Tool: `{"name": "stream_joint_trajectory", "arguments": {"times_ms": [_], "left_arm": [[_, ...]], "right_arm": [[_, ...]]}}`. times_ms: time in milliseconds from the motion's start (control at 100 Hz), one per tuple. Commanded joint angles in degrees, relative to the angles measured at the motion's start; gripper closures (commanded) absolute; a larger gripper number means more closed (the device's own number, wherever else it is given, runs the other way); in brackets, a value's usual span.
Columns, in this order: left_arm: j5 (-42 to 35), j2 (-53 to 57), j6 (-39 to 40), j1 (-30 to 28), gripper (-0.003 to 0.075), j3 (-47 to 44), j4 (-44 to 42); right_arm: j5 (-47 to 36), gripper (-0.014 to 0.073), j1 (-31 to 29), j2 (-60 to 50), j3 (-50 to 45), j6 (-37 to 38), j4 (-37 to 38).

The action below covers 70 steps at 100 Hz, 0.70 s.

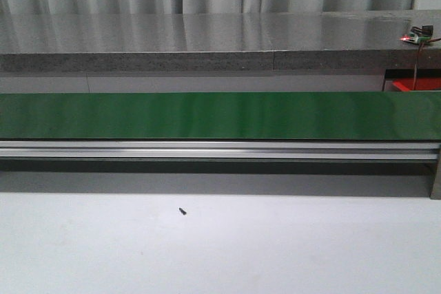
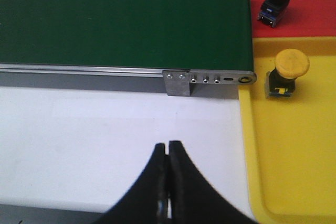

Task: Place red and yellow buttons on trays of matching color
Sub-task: 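Move the left gripper back down over the button cluster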

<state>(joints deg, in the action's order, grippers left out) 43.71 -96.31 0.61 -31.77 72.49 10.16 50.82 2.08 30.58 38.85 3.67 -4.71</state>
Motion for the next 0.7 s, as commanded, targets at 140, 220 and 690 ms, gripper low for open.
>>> {"name": "stream_joint_trajectory", "arguments": {"times_ms": [140,220,690], "left_arm": [[0.8,-6.4,0.9,0.0,0.0122,8.7,1.9],[0.9,-8.6,2.1,0.0,0.0122,10.5,2.8],[2.0,-12.1,3.1,-1.9,0.0122,14.3,3.3]], "right_arm": [[-3.9,0.0662,0.1,0.1,1.4,-0.4,0.1],[-3.9,0.0662,0.1,0.1,1.4,-0.4,0.1],[-3.8,0.0662,0.1,0.1,1.4,-0.4,0.1]]}}
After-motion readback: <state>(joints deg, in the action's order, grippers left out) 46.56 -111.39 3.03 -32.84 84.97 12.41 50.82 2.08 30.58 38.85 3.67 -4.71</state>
